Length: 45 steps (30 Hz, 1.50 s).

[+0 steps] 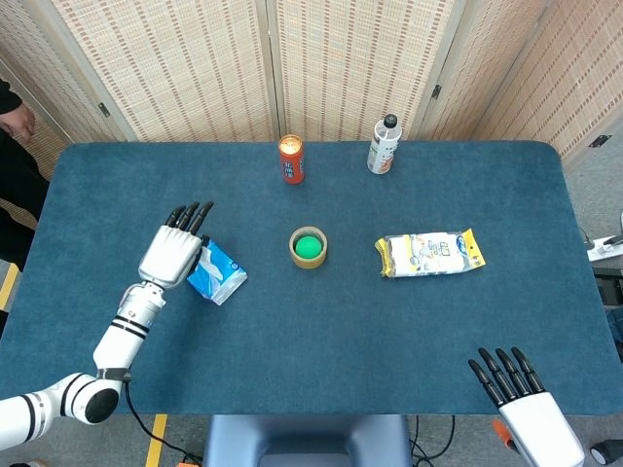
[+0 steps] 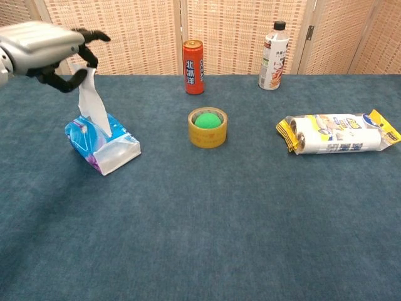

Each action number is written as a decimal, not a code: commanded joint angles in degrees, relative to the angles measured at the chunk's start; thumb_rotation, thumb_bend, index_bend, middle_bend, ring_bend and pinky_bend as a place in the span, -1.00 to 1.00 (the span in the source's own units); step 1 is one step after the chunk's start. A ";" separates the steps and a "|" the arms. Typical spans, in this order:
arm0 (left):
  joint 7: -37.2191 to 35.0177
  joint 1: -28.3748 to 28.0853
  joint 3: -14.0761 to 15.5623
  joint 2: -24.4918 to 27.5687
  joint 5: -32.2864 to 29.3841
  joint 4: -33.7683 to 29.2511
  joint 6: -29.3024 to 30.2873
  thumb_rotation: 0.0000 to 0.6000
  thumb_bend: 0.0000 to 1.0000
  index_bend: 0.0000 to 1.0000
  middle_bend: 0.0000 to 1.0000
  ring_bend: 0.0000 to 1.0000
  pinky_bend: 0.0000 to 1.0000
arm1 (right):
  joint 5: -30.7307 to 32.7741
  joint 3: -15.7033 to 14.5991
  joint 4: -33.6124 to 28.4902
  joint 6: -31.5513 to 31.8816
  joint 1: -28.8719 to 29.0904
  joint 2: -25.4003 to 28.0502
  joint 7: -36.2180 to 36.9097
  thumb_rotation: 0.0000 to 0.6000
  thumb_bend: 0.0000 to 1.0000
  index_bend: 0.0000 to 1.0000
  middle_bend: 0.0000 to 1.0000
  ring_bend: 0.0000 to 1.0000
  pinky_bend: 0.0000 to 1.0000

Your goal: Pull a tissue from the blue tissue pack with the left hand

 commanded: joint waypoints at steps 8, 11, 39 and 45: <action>2.87 1.98 -5.80 14.91 -0.39 -15.54 7.48 1.00 0.33 0.32 -0.89 -0.94 -0.67 | -0.84 -0.36 0.48 0.57 -0.27 -0.23 -0.20 1.00 -0.77 -1.00 -1.00 -1.00 -1.00; 2.35 3.51 -4.88 17.04 -1.23 -14.85 7.98 1.00 0.33 0.32 -0.88 -0.94 -0.67 | -1.03 -0.44 0.61 0.74 -0.33 -0.23 -0.12 1.00 -0.77 -1.00 -1.00 -1.00 -1.00; -26.38 25.31 11.54 8.13 10.43 -3.59 17.78 1.00 -0.17 -0.60 -1.00 -1.00 -0.80 | -1.25 -0.50 1.02 0.28 -0.61 -1.36 -1.93 1.00 -0.77 -1.00 -1.00 -1.00 -1.00; -26.51 27.33 12.89 6.81 11.78 -2.71 18.53 1.00 -0.45 -1.00 -1.00 -1.00 -0.90 | -1.10 -0.41 1.03 0.27 -0.61 -1.39 -2.03 1.00 -0.77 -1.00 -1.00 -1.00 -1.00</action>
